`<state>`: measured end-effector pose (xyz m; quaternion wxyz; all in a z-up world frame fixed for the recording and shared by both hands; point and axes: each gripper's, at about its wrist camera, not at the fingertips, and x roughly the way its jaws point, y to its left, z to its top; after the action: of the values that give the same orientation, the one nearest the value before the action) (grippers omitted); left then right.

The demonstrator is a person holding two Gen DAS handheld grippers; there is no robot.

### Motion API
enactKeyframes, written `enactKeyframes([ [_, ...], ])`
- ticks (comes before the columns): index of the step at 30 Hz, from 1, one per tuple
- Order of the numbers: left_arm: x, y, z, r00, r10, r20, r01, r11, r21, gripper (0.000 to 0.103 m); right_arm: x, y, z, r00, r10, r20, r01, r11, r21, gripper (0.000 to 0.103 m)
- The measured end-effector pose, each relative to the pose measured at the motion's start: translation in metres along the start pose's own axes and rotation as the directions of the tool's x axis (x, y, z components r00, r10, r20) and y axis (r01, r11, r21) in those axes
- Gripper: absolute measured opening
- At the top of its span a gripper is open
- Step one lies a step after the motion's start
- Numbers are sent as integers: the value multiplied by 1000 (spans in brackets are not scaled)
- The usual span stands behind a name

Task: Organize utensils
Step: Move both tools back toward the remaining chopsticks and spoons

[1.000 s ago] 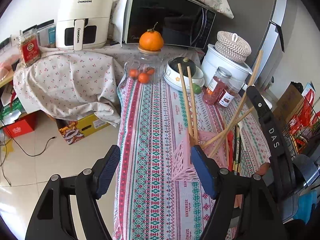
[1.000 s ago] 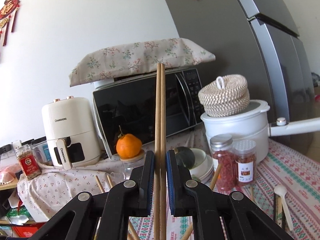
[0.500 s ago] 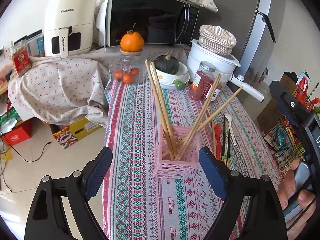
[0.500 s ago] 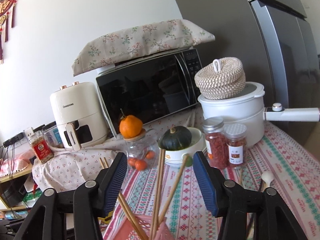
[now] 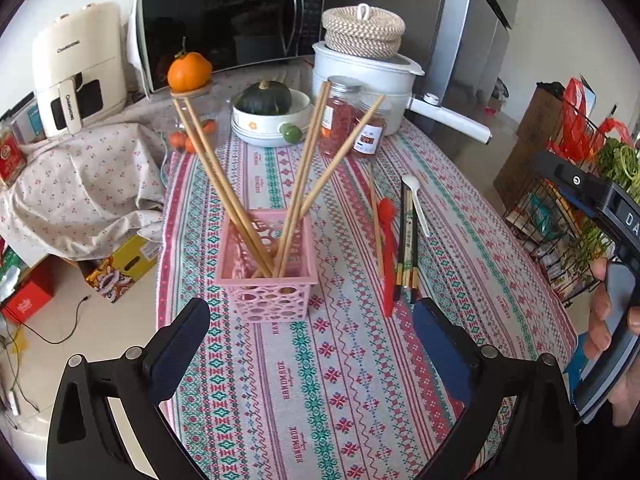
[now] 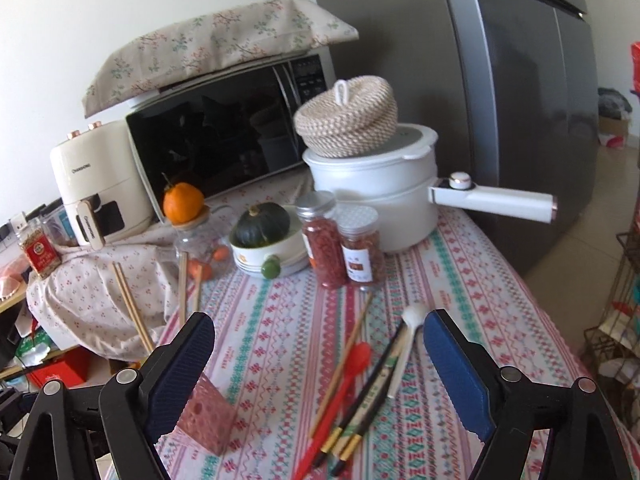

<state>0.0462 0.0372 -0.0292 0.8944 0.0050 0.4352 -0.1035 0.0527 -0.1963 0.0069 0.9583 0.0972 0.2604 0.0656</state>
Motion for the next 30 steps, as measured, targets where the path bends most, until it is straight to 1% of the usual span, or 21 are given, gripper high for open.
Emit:
enactKeyframes([
  [2,4,-12,-2,1000,-17,-16,17,999,29,103,0,-17,-2,998,-46,-38,48,998,45,95],
  [4,7,-24,-3,999,-31,-31,33,998,54,103,4,-30,1,993,-60,-103,67,995,71,96],
  [6,10,-37,-4,999,-34,-39,37,996,82,103,5,-43,3,990,-66,-122,75,994,76,96],
  [8,14,-50,-4,999,-28,-46,32,994,108,103,6,-52,4,984,-111,-136,121,991,63,97],
  [10,21,-64,-4,997,-45,-65,52,991,120,103,7,-63,4,977,-144,-159,155,986,59,99],
  [12,31,-78,-3,994,-54,-96,66,990,127,103,12,-75,6,968,-148,-203,165,984,67,101],
  [15,49,-100,2,988,-52,-144,73,986,148,103,17,-97,10,955,-140,-260,168,982,90,102],
  [17,61,-113,8,983,-53,-173,82,983,166,103,21,-112,13,943,-133,-304,169,981,96,102],
  [19,75,-122,15,981,-51,-189,84,982,170,103,26,-127,13,932,-134,-336,177,979,101,102],
  [22,99,-129,32,977,-11,-212,43,988,148,103,36,-149,10,912,-130,-388,192,973,125,102],
  [24,117,-131,45,975,50,-215,-22,991,129,103,41,-162,7,901,-124,-415,204,967,154,102],
  [26,134,-129,59,970,106,-219,-84,991,108,103,47,-172,4,894,-120,-432,216,960,179,102],
  [28,152,-124,71,963,130,-236,-117,991,72,101,53,-179,1,884,-110,-453,221,955,198,102],
  [30,170,-117,84,957,128,-259,-127,992,23,96,61,-181,-2,872,-92,-480,212,956,203,102],
])
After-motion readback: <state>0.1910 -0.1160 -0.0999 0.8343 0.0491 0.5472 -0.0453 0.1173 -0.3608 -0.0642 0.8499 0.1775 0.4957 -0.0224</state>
